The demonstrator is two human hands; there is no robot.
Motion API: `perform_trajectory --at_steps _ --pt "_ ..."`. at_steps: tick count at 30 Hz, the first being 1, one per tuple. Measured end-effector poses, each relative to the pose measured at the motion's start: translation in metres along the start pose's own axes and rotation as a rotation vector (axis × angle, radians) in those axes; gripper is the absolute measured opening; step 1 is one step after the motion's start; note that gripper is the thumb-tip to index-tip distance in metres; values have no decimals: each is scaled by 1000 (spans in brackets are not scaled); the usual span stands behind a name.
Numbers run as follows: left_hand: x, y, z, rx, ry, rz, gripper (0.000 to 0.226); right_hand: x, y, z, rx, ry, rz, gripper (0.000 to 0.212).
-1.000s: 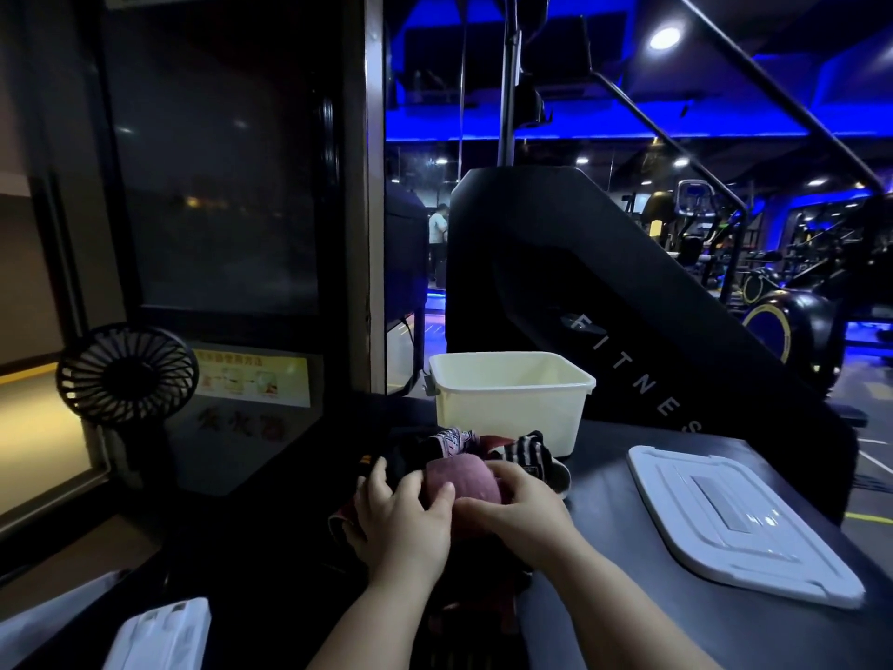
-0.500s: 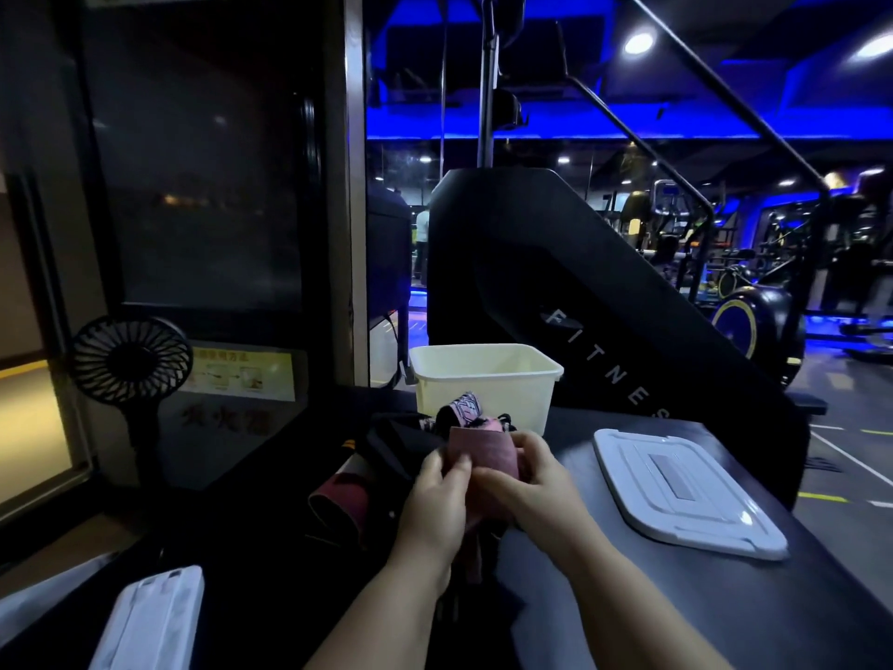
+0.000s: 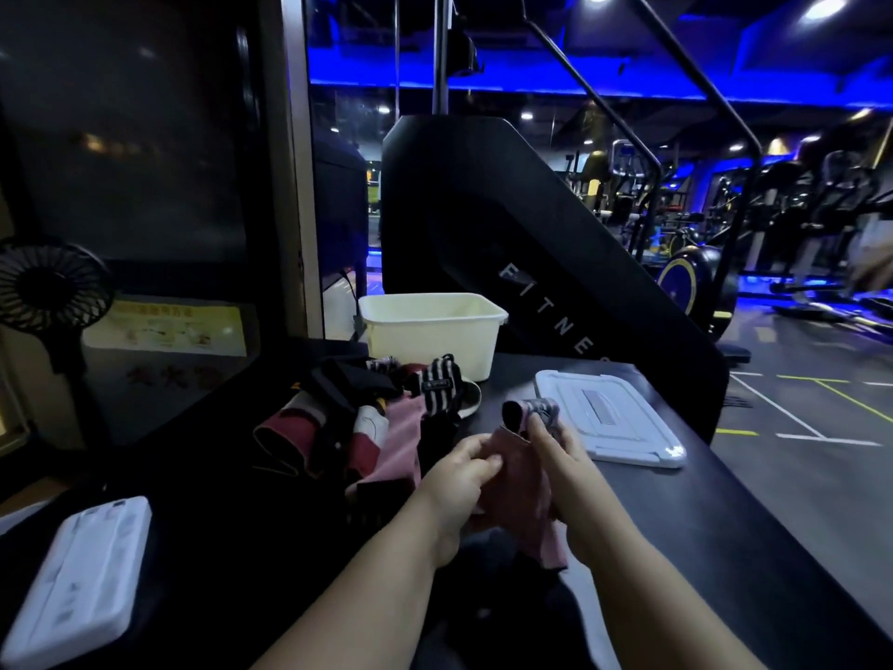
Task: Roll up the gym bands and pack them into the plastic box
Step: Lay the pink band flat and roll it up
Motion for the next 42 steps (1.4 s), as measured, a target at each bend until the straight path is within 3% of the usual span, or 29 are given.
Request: perform_trajectory --at_steps 5,9,13,18,25,28,31,33,36,39,42 --pt "8 14 6 5 49 -62 25 -14 -16 10 -56 69 -175 77" --pt "14 21 9 3 76 -53 23 -11 -25 16 -131 70 -41 82" --pt "17 29 12 12 94 -55 20 -7 -36 25 -146 31 13 45" --pt "24 30 21 -103 52 2 22 -9 -40 39 -118 79 -179 12" --pt "16 35 27 -103 -28 62 54 -10 -50 45 -70 97 -299 29" --pt "19 40 28 -59 -135 173 56 -10 -54 47 -17 87 -367 27" --pt "21 44 28 20 -146 215 56 -11 -59 49 24 85 -415 47" --pt "20 42 27 2 -95 214 44 -13 -65 50 2 102 -424 55" --pt "21 37 22 -73 -31 167 26 -17 -70 50 3 119 -371 39" --pt "26 35 15 -100 -8 108 32 -19 -80 50 -85 120 -263 16" --pt "32 33 11 -103 -31 77 40 -15 -90 53 -174 77 -117 16"
Point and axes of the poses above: each hand's wrist, its own z-axis away from the middle knuckle, its own y-axis out of the palm, x = y × z, the point moved 4 cm from there along -z, towards the middle knuckle, and after that the axes turned 2 degrees about -y, right-handed, at the moved point
